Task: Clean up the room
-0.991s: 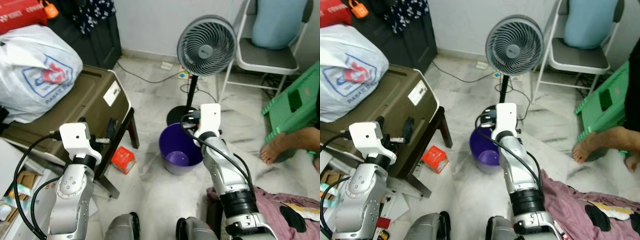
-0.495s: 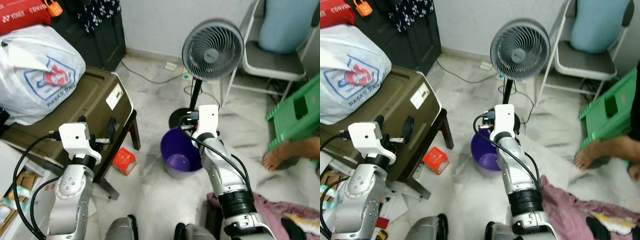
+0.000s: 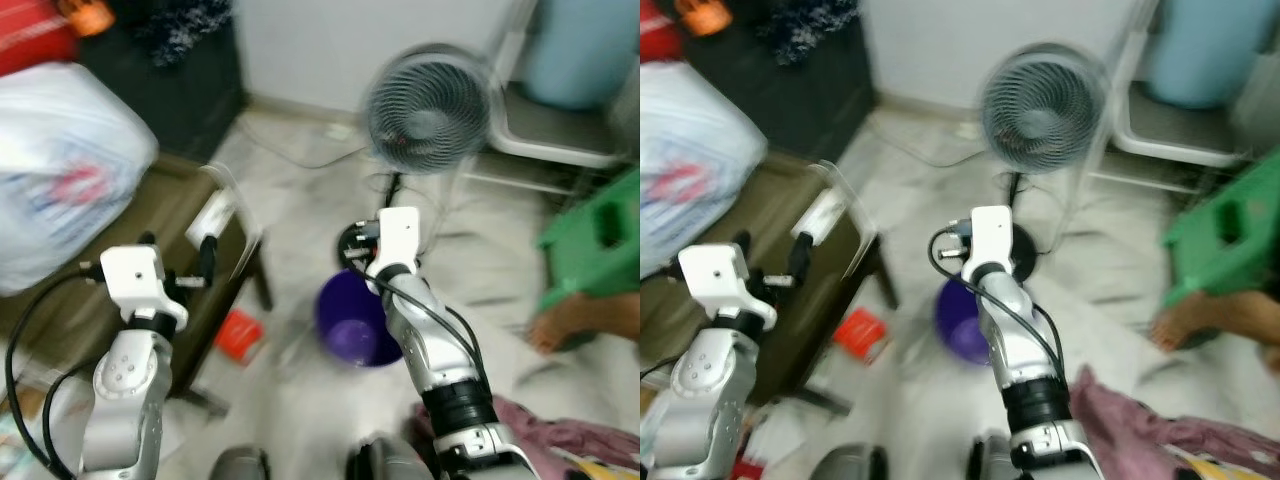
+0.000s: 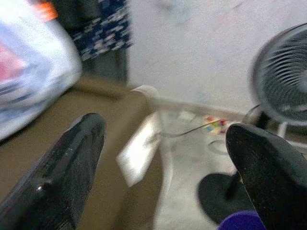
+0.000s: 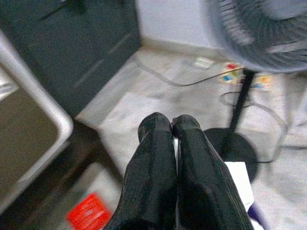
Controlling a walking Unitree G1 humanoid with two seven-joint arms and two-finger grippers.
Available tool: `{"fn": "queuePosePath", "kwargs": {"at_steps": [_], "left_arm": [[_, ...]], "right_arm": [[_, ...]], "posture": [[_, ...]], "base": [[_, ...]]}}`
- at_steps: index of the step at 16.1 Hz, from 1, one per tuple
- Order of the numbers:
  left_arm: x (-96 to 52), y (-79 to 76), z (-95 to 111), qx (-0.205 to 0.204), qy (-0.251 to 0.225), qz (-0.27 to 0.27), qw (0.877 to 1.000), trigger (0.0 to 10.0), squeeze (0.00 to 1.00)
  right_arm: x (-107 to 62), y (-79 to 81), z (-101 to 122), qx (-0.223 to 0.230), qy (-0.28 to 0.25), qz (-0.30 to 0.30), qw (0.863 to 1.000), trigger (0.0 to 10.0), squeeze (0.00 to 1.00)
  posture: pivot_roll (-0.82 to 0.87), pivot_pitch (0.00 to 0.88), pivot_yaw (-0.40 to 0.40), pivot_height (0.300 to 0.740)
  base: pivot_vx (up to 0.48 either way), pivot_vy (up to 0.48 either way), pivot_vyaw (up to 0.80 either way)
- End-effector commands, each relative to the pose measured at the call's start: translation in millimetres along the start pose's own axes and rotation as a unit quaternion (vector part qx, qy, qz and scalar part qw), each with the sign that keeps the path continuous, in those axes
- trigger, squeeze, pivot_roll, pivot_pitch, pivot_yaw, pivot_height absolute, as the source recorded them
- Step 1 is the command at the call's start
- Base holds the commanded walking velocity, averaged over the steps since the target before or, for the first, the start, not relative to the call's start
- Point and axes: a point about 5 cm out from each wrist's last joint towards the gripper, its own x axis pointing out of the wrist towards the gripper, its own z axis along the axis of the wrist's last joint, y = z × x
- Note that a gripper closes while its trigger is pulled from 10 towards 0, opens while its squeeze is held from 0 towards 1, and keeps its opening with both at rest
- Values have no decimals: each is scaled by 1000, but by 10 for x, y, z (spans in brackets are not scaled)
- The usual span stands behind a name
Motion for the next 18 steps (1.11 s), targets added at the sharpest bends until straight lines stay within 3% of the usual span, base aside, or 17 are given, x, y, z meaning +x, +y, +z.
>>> {"fn": "queuePosePath", "kwargs": {"at_steps": [1,4,8,12,16,18], "left_arm": [[-31,-32,-39,0,9,-5,1000,10000,0],[-22,-15,-57,5,17,9,1000,10000,0],[-41,-18,-25,12,6,-10,1000,10000,0],[-148,-63,-7,43,11,-87,995,10000,0],[-233,-9,-4,60,24,-116,991,10000,0],[-366,-3,42,62,36,-137,988,10000,0]], "right_arm": [[-12,-78,-16,2,0,-13,1000,10000,0],[-9,-73,-19,3,1,-13,1000,10000,0],[-15,-92,-23,-1,4,-26,1000,10000,0],[-89,-395,-234,2,86,-146,986,10000,0],[-179,-640,-262,-27,88,-204,975,10000,0],[-235,-765,-245,-41,87,-231,968,10000,0]], "posture": [[87,130,19,740],[90,131,19,740],[92,131,20,740],[104,135,27,740],[99,152,55,740],[109,187,84,740]], "base": [[337,0,0],[0,0,0],[0,0,0],[0,0,0],[0,0,0],[0,0,0]]}}
